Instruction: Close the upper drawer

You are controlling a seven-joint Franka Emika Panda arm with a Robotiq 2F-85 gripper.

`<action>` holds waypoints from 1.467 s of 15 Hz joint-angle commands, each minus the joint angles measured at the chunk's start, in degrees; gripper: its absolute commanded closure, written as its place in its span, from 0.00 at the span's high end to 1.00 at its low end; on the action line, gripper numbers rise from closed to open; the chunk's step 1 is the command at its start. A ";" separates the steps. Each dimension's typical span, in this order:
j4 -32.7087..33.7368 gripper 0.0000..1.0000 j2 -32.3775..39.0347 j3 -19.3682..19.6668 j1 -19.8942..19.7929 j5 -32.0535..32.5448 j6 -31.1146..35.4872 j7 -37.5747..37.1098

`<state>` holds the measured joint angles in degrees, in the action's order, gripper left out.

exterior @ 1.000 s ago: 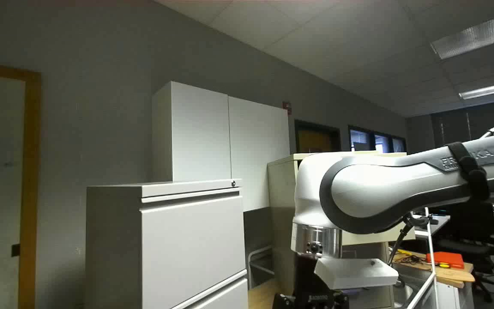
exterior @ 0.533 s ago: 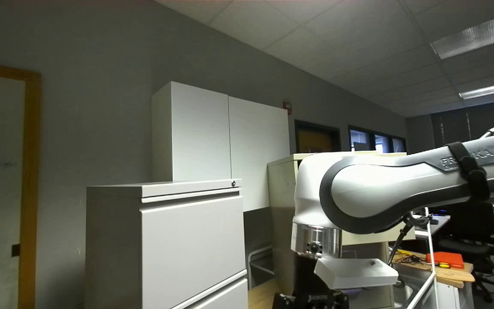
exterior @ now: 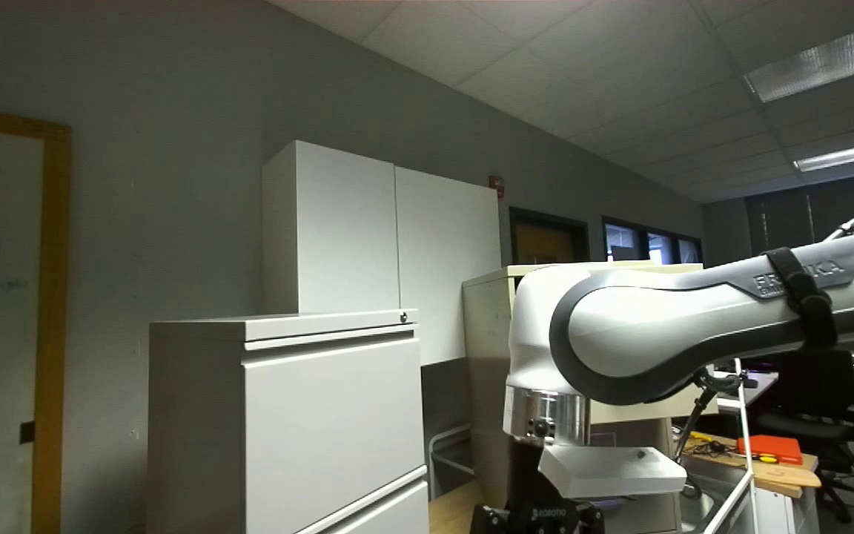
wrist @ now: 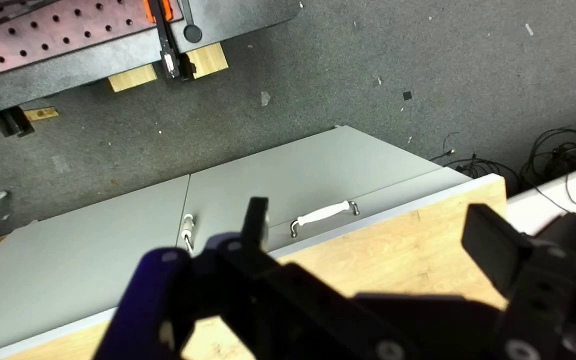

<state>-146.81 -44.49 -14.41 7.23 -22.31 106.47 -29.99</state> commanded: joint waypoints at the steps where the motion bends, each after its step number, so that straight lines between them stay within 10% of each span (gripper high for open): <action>1: 0.70 1.00 -0.31 -1.76 -3.44 0.26 -0.28 -6.09; 4: 0.14 0.98 -2.14 -1.96 -6.05 1.11 0.40 -12.02; 5: -0.15 0.78 -3.13 -2.08 -7.07 1.79 0.87 -14.15; 16: -2.01 0.02 -11.81 1.49 -19.74 15.66 8.25 -26.66; 22: -0.08 0.00 -9.56 2.68 -29.12 23.24 17.47 -33.55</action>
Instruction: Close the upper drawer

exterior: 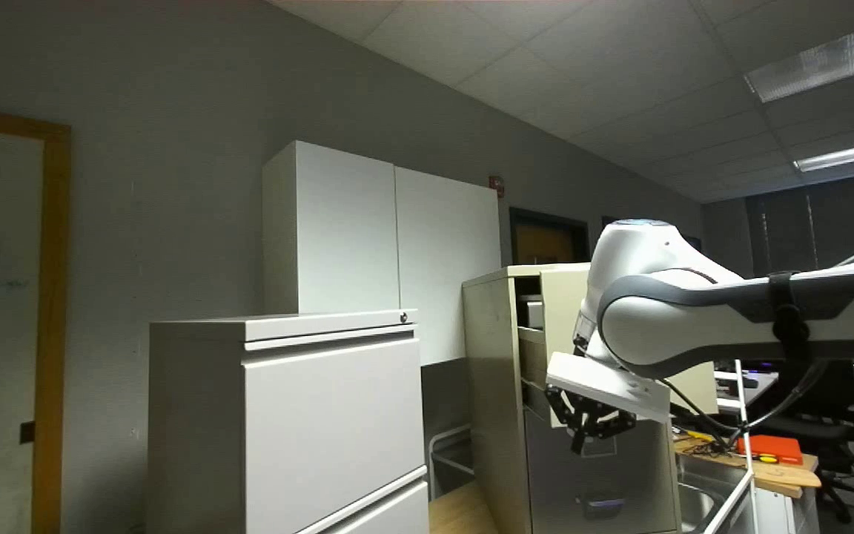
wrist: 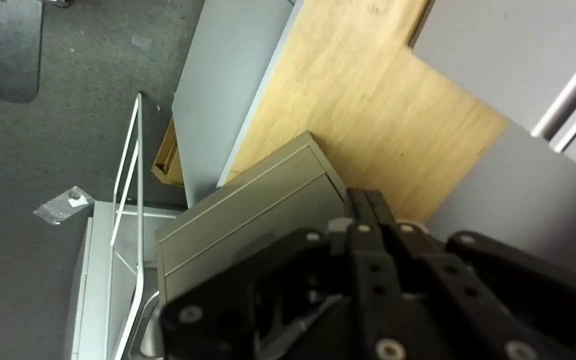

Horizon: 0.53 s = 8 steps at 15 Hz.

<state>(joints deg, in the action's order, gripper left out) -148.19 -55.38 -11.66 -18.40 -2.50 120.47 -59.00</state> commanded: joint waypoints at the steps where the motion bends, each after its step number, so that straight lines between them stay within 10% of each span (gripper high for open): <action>1: 1.91 0.00 2.35 -0.06 -5.06 4.84 5.06 -5.67; 8: 6.19 0.00 8.91 -0.16 -11.66 11.66 12.67 -13.67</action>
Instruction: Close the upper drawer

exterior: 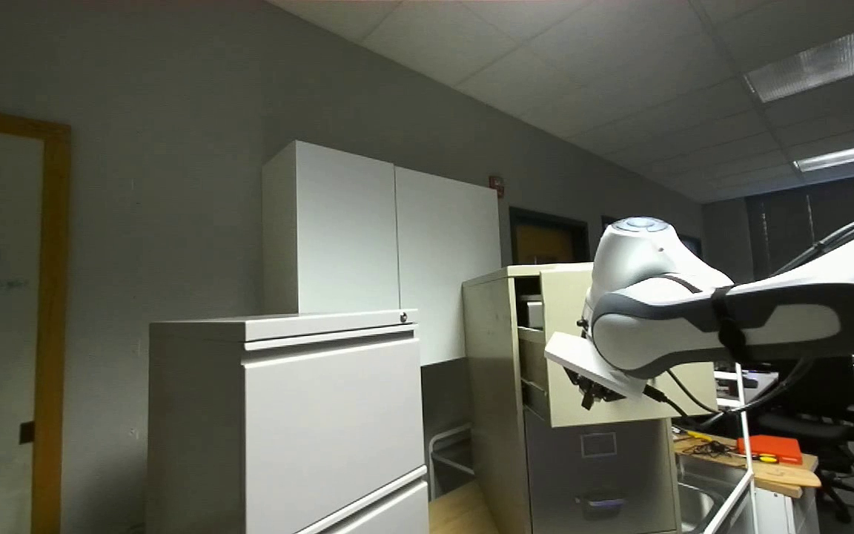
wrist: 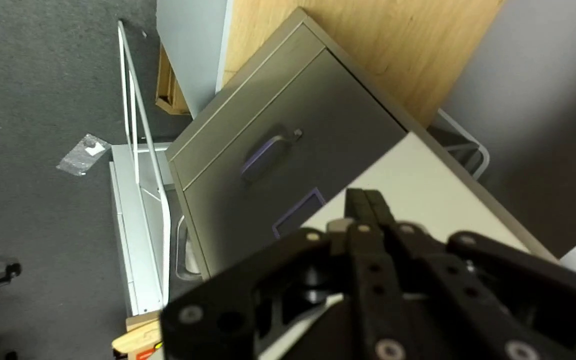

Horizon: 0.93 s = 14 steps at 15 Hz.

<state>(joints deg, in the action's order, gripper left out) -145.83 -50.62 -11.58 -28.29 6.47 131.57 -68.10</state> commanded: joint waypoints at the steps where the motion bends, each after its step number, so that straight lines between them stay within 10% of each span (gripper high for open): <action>1: 4.99 0.00 5.62 -0.17 -1.81 3.17 1.95 -5.32; 14: 17.51 0.00 19.94 4.94 1.03 7.39 3.00 -4.36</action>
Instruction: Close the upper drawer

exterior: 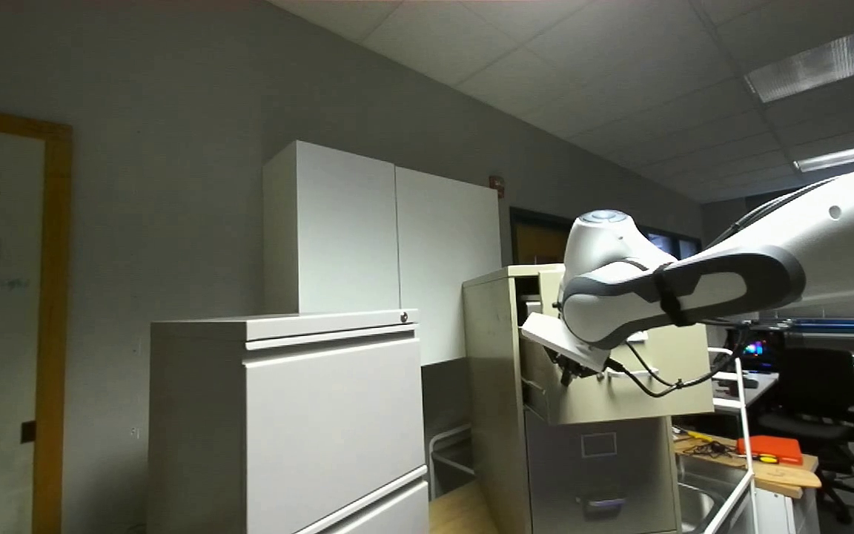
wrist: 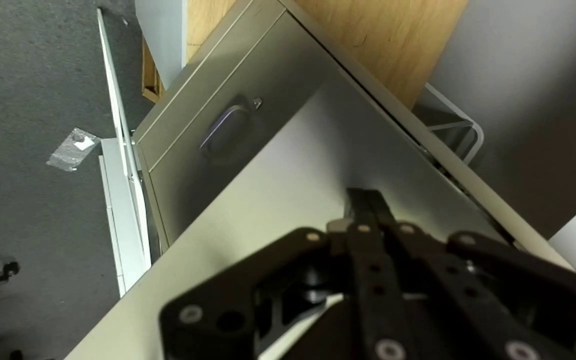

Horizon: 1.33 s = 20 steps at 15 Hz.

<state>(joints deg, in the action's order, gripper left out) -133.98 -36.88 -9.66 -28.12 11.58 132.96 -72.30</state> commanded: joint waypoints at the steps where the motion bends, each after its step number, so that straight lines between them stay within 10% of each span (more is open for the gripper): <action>1: 6.40 0.00 7.31 3.89 1.54 1.94 2.04 0.31; 20: 23.94 0.00 24.78 18.17 12.66 -11.68 -1.46 15.11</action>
<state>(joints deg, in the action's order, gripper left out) -116.12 -18.43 6.65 -16.33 2.50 129.46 -60.39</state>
